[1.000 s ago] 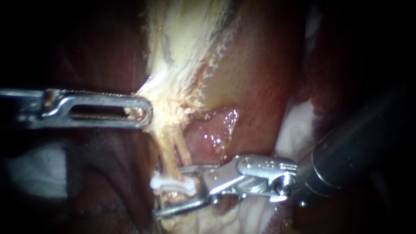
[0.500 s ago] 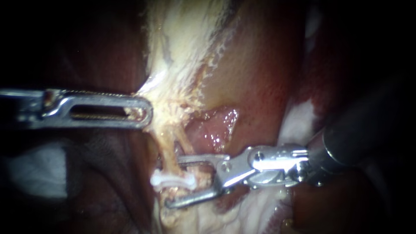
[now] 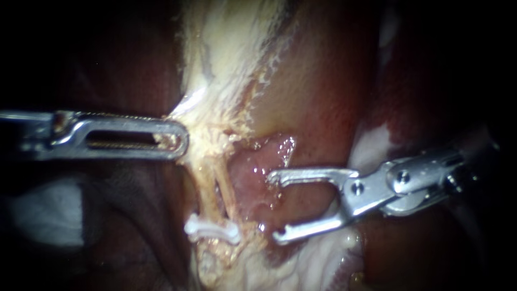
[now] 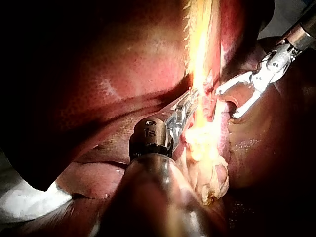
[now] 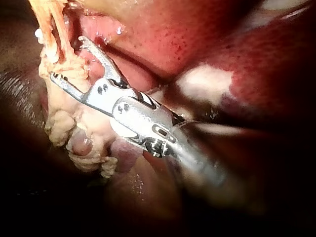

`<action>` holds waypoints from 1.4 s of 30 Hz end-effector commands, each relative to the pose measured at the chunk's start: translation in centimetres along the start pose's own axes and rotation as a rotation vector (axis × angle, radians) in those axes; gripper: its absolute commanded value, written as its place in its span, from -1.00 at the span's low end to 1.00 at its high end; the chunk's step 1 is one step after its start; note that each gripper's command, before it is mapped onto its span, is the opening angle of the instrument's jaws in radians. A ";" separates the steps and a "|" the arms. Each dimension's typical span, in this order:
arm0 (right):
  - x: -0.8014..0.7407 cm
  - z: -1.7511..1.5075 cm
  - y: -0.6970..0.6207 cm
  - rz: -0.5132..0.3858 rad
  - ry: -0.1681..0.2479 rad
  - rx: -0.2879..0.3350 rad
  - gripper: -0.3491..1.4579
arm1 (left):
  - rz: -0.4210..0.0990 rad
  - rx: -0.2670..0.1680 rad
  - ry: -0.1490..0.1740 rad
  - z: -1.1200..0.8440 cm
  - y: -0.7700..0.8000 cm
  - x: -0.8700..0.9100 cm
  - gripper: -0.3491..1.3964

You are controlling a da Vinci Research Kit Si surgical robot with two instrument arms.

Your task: Going back second clip left tube

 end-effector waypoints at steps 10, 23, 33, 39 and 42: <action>0.26 -0.44 -0.01 -0.035 0.004 -0.024 0.05 | 0.003 -0.001 -0.002 0.08 0.09 0.02 -1.00; 0.25 -0.42 -0.02 -0.037 0.004 -0.024 0.05 | 0.014 0.002 -0.005 0.76 0.32 0.13 -1.00; 0.25 -0.42 -0.03 -0.037 0.004 -0.024 0.05 | 0.011 0.007 -0.001 0.88 0.23 0.10 -1.00; 0.25 -0.42 -0.03 -0.037 0.004 -0.024 0.05 | 0.011 0.007 -0.001 0.87 0.23 0.10 -1.00; 0.26 -0.42 -0.03 -0.037 0.004 -0.024 0.05 | 0.010 0.007 0.000 0.86 0.22 0.10 -1.00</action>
